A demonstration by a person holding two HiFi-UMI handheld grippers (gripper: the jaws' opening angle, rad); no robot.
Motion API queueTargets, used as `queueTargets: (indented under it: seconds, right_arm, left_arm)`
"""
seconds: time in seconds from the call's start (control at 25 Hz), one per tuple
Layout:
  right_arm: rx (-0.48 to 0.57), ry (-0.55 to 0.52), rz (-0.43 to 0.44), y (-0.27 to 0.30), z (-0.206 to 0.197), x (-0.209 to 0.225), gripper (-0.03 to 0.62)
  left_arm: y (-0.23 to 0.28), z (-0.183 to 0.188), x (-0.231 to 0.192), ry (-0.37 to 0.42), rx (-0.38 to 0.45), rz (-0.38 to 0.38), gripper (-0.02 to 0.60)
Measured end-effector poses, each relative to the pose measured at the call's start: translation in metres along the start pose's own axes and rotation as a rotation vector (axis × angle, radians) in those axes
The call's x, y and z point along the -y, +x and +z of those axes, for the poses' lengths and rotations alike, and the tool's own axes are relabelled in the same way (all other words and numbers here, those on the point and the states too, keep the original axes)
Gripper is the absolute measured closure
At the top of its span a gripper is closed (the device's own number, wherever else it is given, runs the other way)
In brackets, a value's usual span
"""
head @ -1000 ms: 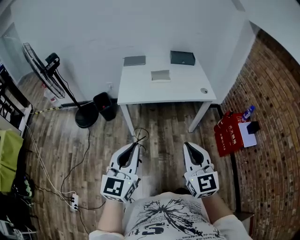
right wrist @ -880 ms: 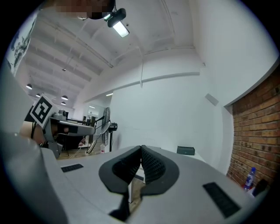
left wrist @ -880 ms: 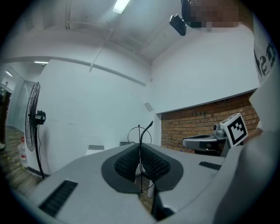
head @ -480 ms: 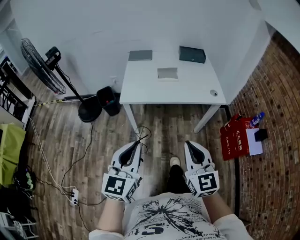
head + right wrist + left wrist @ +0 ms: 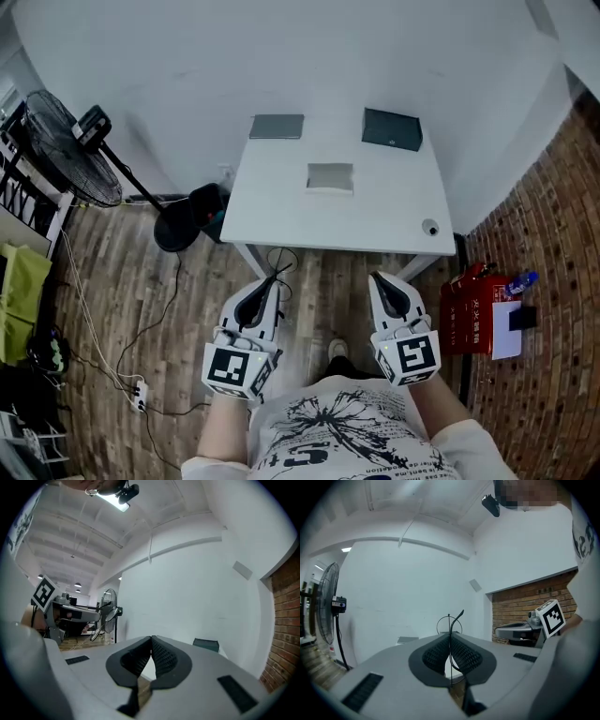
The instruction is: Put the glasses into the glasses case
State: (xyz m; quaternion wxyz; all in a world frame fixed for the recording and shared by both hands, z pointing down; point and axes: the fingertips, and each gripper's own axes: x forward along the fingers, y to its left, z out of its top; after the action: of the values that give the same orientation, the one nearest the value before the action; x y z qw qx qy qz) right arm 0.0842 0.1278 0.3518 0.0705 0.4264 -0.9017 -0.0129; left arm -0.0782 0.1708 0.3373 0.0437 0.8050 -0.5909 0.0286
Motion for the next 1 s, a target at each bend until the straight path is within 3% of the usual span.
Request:
queueTargets:
  seconds: [0.28,0.48,0.68,1.0]
  right_arm:
    - [0.007,0.011,0.026,0.062,-0.002,0.083,0.579]
    - [-0.005,-0.003,0.058,0.098,-0.006,0.113,0.579]
    - [-0.025,0.006,0.040,0.137,-0.016,0.143,0.579]
    - [-0.074,0.030,0.014,0.217,-0.023,0.177,0.579]
  left_arm:
    - [0.094,0.008,0.002,0.036,0.002,0.021,0.560]
    - [0.142,0.005,-0.009,0.017,-0.030,0.030,0.560]
    - [0.193,0.001,-0.019,0.052,-0.059,0.006,0.560]
    - [0.285,-0.001,-0.074,0.033,-0.085,-0.031,0.560]
